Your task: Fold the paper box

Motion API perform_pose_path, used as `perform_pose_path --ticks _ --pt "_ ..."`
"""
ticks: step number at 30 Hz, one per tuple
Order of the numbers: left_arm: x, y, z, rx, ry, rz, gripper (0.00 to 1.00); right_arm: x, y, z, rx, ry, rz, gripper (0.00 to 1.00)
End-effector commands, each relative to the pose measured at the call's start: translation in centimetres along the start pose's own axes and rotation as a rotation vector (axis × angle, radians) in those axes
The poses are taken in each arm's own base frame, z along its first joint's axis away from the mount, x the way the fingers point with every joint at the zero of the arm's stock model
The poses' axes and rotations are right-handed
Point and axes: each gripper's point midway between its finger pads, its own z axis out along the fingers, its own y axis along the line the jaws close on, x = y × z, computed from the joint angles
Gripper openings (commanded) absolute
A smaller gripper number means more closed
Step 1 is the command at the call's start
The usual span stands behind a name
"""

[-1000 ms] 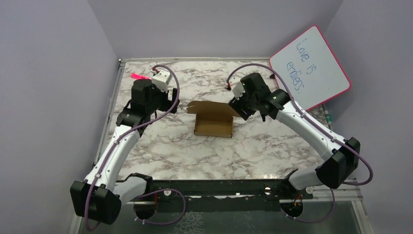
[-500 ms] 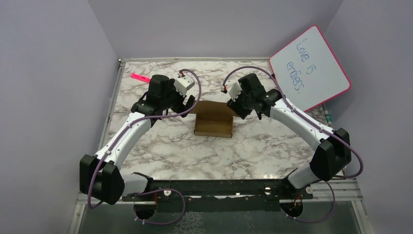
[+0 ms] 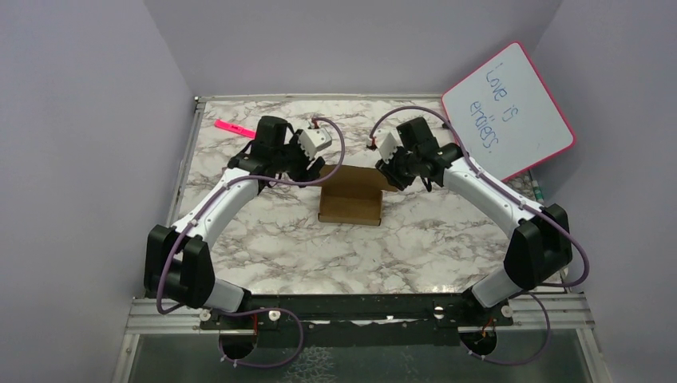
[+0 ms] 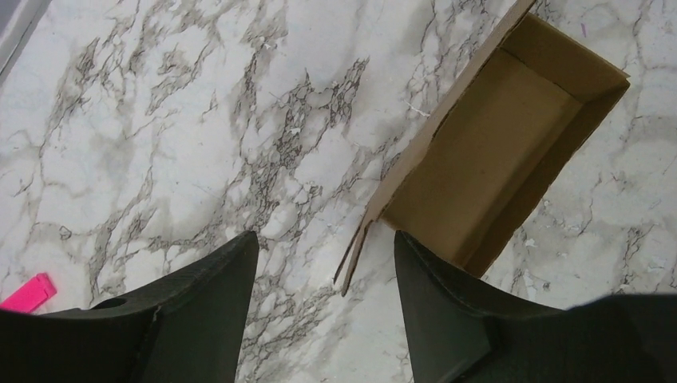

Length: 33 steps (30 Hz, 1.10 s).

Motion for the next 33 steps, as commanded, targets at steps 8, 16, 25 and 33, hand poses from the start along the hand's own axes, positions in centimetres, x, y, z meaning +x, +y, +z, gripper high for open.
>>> perform_pose_path --ticks 8,16,25,33 --pt "0.4 -0.1 1.6 0.114 -0.001 0.050 0.51 -0.2 0.6 1.0 -0.056 -0.032 -0.011 0.28" --pt "0.7 -0.9 2.2 0.200 -0.014 0.028 0.46 -0.3 0.7 1.0 -0.062 -0.036 -0.012 0.23" --pt "1.9 -1.1 2.9 0.220 0.025 0.002 0.29 -0.5 0.7 1.0 -0.067 -0.043 -0.010 0.11" --pt "1.2 -0.3 2.6 0.164 0.037 -0.077 0.10 -0.8 1.0 1.0 -0.083 -0.034 0.040 0.01"
